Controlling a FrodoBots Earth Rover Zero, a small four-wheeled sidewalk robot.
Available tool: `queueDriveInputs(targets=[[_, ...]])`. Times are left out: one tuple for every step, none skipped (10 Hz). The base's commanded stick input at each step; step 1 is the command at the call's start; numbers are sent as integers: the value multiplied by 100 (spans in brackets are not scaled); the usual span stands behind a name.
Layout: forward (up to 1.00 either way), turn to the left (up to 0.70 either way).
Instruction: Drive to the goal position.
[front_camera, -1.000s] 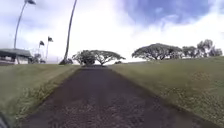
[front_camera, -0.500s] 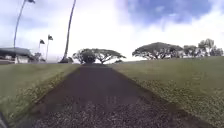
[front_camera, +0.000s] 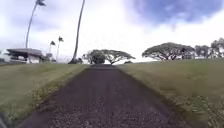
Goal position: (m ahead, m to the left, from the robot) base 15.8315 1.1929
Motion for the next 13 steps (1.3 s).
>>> queueDriveInputs(targets=[[50, 0], [50, 0], [50, 0], [50, 0], [50, 0], [50, 0], [50, 0], [50, 0], [50, 0], [50, 0], [50, 0], [50, 0], [50, 0]])
